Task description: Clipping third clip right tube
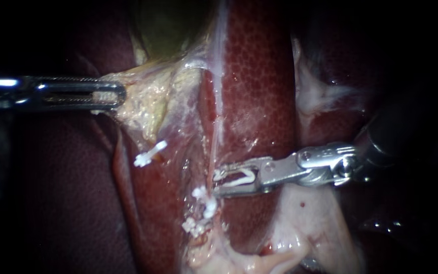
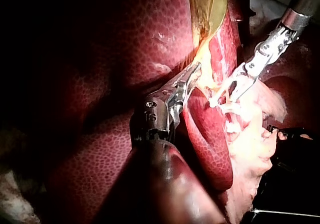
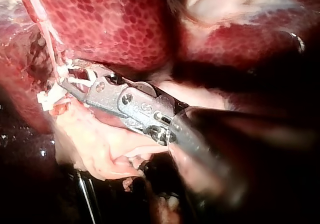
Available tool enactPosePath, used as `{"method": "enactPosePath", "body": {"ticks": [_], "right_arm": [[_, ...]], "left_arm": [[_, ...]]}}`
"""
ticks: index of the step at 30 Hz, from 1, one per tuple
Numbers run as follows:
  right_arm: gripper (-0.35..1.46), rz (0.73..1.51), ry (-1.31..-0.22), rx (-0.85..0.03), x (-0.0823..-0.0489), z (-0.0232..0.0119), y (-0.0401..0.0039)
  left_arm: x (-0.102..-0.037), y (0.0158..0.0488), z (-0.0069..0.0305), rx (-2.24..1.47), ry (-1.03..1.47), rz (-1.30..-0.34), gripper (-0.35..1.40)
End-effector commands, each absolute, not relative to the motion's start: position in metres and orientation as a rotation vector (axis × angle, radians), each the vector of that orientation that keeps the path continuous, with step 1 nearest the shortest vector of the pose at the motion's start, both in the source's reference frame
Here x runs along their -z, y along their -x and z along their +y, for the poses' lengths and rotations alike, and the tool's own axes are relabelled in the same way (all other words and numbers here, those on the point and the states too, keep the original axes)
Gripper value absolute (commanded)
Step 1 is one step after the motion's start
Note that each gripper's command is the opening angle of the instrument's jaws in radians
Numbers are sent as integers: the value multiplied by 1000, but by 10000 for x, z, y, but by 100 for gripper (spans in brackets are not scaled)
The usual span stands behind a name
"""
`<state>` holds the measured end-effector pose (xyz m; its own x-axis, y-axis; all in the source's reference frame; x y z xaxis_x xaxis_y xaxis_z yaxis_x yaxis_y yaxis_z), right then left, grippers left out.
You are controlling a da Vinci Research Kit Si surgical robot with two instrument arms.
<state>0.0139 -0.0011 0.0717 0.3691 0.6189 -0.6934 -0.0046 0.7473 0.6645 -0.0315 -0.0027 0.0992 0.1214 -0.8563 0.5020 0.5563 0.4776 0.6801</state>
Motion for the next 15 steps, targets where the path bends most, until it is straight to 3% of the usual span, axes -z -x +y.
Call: {"method": "enactPosePath", "body": {"ticks": [1,9,15], "right_arm": [[21,1140,-648,-455,-713,-12,-137],[39,1123,-722,-549,-696,-8,-126],[42,1118,-735,-575,-700,-11,-131]], "left_arm": [[-991,315,-27,1064,-365,-998,-5],[-991,315,-27,1064,-365,-998,-5],[-991,315,-27,1064,-364,-998,-5]]}}
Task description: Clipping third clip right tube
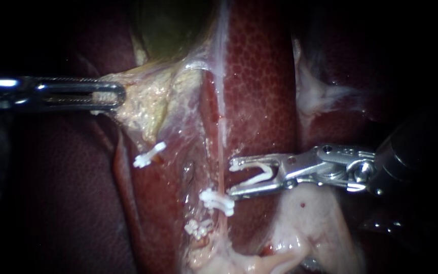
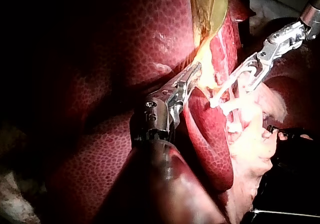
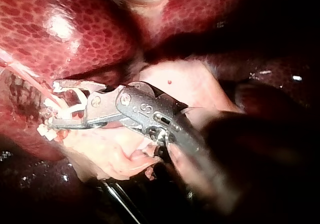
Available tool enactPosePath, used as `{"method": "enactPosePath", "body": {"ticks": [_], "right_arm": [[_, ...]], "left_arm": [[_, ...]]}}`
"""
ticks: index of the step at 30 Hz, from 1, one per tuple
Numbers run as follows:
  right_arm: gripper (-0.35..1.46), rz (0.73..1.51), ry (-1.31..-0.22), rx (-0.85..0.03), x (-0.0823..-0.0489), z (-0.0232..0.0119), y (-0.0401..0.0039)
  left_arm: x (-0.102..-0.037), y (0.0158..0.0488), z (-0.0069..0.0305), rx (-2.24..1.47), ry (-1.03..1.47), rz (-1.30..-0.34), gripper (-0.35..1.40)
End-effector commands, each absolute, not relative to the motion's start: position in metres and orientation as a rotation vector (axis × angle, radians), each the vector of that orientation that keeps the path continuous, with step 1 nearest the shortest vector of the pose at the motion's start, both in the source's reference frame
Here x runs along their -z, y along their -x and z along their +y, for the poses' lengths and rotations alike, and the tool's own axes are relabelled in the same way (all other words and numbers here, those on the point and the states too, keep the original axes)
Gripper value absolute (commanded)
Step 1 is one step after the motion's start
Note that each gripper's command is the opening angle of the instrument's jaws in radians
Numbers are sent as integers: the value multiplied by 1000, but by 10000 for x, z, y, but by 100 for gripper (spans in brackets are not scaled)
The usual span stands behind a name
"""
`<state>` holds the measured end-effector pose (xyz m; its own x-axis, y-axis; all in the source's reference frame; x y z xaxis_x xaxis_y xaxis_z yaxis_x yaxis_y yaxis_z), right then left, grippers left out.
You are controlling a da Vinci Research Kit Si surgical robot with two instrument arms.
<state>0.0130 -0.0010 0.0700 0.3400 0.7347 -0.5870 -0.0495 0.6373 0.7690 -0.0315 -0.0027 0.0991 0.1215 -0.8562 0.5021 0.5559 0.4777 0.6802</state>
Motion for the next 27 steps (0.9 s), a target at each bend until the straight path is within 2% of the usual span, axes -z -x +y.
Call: {"method": "enactPosePath", "body": {"ticks": [1,15,27], "right_arm": [[42,1118,-735,-575,-701,-12,-131],[48,1114,-736,-607,-718,-26,-165],[49,1153,-767,-666,-721,-23,-186]], "left_arm": [[-991,315,-27,1064,-364,-998,-5],[-992,317,-28,1065,-363,-998,-5],[-993,318,-28,1065,-362,-998,-5]]}}
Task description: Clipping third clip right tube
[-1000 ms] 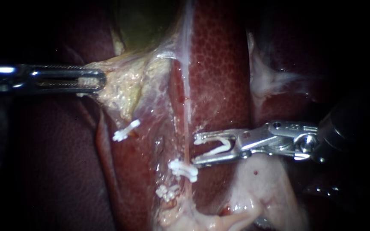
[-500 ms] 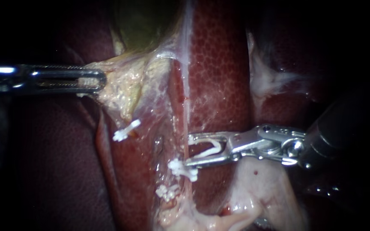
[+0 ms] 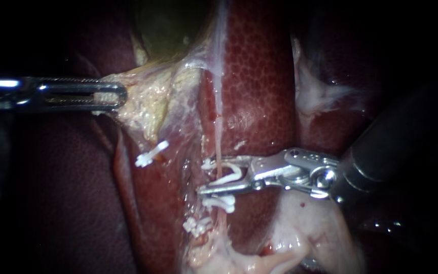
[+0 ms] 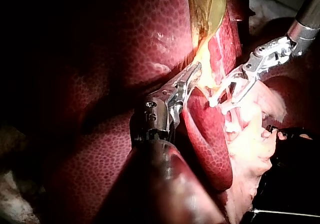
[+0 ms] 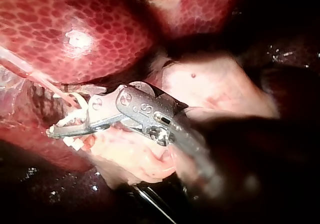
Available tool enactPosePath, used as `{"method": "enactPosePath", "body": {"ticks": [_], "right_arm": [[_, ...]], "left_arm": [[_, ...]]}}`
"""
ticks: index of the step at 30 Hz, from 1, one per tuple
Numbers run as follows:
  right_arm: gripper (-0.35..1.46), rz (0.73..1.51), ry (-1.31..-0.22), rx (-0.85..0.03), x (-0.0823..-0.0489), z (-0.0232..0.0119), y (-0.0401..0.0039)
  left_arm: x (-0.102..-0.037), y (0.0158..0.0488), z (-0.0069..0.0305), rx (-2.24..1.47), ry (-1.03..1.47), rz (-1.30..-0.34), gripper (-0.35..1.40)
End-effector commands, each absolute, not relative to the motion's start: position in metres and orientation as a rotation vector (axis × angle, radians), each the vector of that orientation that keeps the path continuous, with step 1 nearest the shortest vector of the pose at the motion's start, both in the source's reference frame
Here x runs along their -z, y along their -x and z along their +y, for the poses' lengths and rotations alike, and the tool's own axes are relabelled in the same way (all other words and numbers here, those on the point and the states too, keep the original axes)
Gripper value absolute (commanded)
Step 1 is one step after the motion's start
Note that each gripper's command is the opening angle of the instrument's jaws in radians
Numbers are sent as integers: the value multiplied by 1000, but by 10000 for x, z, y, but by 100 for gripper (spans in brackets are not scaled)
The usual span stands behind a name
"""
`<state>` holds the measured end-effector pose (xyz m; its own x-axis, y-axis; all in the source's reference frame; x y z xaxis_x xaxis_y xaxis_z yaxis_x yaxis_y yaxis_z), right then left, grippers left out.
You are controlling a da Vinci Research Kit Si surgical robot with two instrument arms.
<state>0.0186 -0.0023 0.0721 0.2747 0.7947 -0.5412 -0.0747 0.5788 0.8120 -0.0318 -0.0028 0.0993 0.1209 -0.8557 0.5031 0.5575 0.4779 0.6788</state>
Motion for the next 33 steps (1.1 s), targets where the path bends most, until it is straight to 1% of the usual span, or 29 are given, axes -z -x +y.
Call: {"method": "enactPosePath", "body": {"ticks": [1,11,20,24,29,30,33], "right_arm": [[49,1156,-767,-667,-721,-23,-187],[42,1151,-782,-676,-722,-25,-188],[28,1151,-785,-673,-722,-26,-186],[11,1150,-798,-671,-722,-26,-184],[-31,1151,-822,-655,-720,-24,-181],[-35,1151,-822,-654,-720,-24,-181],[-35,1150,-829,-656,-720,-25,-180]], "left_arm": [[-993,318,-28,1065,-362,-998,-5],[-993,319,-28,1066,-362,-998,-5],[-993,318,-28,1066,-362,-998,-5],[-993,318,-28,1066,-362,-998,-5],[-993,318,-28,1066,-362,-998,-5],[-993,318,-28,1066,-362,-998,-5],[-993,318,-28,1066,-362,-998,-5]]}}
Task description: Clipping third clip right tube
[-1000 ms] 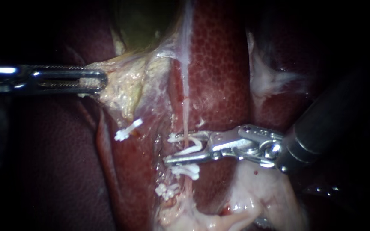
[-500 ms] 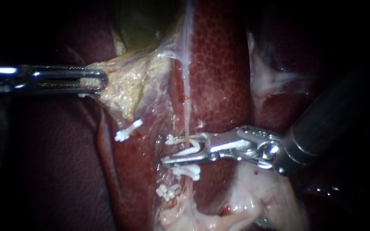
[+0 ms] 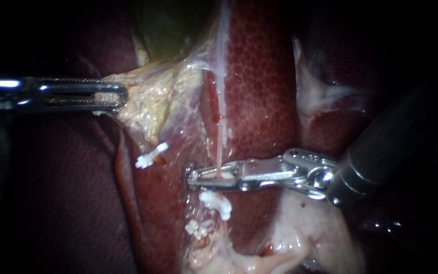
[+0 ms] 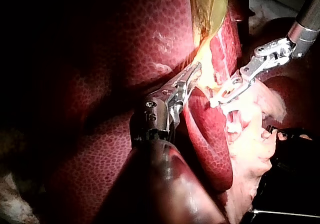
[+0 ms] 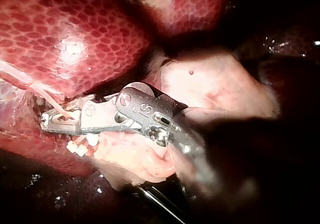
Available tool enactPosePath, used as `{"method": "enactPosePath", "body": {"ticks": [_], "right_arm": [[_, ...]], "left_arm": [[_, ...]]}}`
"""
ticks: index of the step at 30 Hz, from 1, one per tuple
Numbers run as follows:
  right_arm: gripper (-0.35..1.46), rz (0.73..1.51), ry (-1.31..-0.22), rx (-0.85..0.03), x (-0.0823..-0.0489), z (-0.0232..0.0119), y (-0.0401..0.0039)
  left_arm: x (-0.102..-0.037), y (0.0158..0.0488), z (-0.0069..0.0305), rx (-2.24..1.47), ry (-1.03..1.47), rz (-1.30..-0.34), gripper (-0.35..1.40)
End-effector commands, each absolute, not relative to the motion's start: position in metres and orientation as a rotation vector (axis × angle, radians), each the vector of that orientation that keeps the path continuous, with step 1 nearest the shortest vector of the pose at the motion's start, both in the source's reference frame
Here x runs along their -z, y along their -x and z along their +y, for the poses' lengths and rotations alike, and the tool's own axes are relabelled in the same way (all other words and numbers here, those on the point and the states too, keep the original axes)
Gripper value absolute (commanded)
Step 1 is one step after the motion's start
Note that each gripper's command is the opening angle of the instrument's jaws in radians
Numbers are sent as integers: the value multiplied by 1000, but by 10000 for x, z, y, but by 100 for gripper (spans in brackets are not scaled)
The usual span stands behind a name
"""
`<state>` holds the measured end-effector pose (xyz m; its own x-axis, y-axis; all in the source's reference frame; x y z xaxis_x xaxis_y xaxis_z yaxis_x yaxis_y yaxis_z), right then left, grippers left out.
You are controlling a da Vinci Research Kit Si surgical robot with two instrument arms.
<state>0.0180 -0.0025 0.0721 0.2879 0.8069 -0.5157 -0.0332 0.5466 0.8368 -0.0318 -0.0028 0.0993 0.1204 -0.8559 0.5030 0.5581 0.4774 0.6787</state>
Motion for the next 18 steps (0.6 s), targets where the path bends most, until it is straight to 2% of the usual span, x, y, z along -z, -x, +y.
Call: {"method": "enactPosePath", "body": {"ticks": [1,18], "right_arm": [[-35,1148,-833,-660,-720,-25,-180],[-35,1119,-853,-668,-720,-25,-177]], "left_arm": [[-993,318,-28,1066,-362,-998,-5],[-993,318,-28,1066,-362,-998,-5]]}}
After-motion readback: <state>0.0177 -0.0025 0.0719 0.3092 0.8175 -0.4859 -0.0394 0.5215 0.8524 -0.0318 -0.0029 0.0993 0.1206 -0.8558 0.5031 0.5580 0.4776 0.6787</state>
